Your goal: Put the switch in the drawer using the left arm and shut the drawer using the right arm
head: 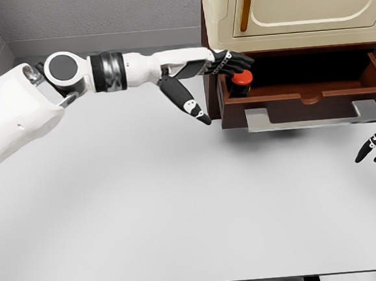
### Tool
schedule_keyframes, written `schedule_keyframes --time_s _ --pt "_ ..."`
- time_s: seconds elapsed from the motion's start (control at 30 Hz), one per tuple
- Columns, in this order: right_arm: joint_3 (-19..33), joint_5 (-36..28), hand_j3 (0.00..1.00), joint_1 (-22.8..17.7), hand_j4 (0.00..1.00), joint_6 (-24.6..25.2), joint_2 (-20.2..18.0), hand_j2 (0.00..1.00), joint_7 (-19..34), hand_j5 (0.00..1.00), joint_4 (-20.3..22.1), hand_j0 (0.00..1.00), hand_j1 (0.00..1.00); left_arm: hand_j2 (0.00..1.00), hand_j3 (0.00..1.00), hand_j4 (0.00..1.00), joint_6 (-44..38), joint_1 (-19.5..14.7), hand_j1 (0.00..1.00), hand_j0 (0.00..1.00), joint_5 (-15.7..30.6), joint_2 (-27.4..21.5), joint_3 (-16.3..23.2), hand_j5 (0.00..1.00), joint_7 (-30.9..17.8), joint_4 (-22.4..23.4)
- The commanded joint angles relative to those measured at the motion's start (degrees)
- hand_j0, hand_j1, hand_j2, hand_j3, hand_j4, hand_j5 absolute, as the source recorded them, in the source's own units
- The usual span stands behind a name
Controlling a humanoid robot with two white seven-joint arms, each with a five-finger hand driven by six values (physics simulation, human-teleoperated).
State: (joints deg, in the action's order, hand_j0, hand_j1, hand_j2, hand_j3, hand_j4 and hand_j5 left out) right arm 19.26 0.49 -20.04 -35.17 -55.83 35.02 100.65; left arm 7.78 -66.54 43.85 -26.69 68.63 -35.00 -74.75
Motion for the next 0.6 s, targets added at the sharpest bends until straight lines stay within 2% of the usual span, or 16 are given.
schedule_keyframes --time_s 0.0,0.1,0.57 --pt "-0.01 -0.40 0.52 0.00 0.52 0.17 -0.07 0.52 -0.02 0.52 0.07 0.52 0.52 1.00 1.00 1.00 -0.05 0.00 1.00 1.00 -0.08 0.85 -0.07 1.00 0.00 0.13" --pt "-0.01 -0.40 0.52 0.00 0.52 0.17 -0.07 0.52 -0.02 0.52 0.07 0.52 0.52 1.00 1.00 1.00 -0.05 0.35 1.00 1.00 -0.43 2.52 0.01 1.00 0.00 2.41" --pt "-0.01 -0.49 0.52 0.00 0.52 0.17 -0.07 0.52 -0.02 0.52 0.07 0.52 0.52 1.00 1.00 1.00 0.39 -0.53 1.00 1.00 -2.80 8.23 -0.34 1.00 0.00 1.80"
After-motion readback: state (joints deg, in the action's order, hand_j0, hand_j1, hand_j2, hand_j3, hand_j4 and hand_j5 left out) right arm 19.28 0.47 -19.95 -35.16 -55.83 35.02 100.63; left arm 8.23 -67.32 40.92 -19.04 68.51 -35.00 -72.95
